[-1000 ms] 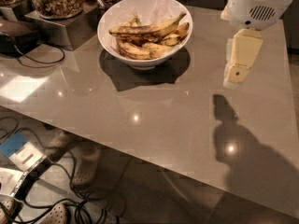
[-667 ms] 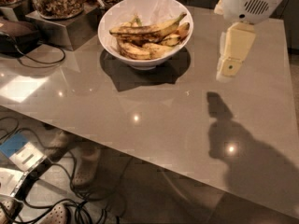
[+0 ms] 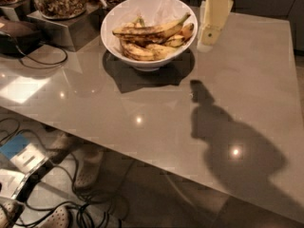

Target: Pick banana from white bowl

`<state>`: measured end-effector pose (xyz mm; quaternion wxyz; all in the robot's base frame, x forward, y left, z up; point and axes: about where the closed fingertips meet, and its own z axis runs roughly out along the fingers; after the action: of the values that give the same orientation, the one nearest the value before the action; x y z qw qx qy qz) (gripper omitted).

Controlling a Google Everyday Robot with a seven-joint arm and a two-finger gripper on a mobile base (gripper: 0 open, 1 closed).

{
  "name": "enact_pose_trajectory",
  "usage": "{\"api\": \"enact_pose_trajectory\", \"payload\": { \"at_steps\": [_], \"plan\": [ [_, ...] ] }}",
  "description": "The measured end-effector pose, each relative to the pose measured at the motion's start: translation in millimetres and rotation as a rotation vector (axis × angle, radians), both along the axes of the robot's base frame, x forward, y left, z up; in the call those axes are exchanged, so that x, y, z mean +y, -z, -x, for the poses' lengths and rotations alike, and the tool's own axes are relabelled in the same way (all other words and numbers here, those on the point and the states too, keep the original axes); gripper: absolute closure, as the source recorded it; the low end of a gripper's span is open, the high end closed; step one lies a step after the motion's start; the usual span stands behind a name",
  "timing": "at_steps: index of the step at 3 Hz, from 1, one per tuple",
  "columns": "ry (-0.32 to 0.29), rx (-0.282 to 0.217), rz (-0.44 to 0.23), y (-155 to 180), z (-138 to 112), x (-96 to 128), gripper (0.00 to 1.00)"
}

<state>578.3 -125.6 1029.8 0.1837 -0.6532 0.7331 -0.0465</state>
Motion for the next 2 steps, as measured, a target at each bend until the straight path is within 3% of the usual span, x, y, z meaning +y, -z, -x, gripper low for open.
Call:
{"api": "enact_pose_trajectory", "payload": {
  "at_steps": [1, 2],
  "plan": [
    [-0.042, -0.054, 0.019, -18, -29, 32, 0.00],
    [-0.052, -0.094, -0.001, -25, -38, 42, 0.00]
  ]
}}
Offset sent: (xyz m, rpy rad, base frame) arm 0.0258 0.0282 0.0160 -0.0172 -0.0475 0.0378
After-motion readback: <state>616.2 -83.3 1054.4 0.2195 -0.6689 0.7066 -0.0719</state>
